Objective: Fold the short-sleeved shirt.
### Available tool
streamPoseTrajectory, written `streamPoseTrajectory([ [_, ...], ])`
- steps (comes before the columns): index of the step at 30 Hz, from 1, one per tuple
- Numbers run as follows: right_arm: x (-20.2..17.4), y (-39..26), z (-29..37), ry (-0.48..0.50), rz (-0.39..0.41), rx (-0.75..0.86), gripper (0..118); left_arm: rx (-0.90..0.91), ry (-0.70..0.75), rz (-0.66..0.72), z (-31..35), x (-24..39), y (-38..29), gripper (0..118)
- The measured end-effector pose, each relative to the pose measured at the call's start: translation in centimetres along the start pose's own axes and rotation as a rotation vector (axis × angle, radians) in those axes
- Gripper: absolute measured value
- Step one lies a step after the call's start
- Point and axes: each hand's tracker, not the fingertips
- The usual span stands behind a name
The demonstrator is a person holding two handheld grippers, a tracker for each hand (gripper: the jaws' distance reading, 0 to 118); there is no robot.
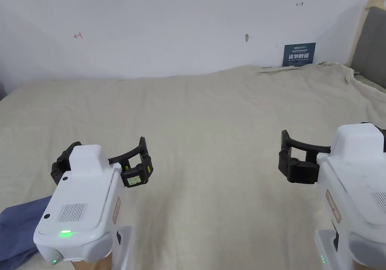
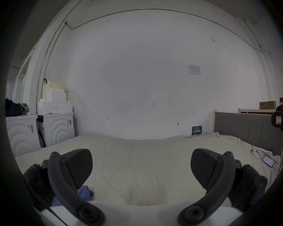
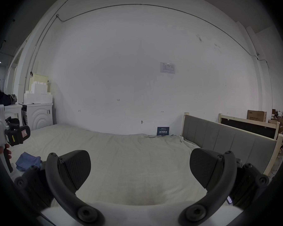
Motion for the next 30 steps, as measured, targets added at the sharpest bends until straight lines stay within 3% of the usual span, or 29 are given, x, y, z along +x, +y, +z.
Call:
streamPoseTrajectory([
  [30, 0.06, 0.19, 0.02, -0.009, 0.009, 0.008, 118, -0.004, -0.001, -0.005, 0.02, -0.07, -0.02, 118],
])
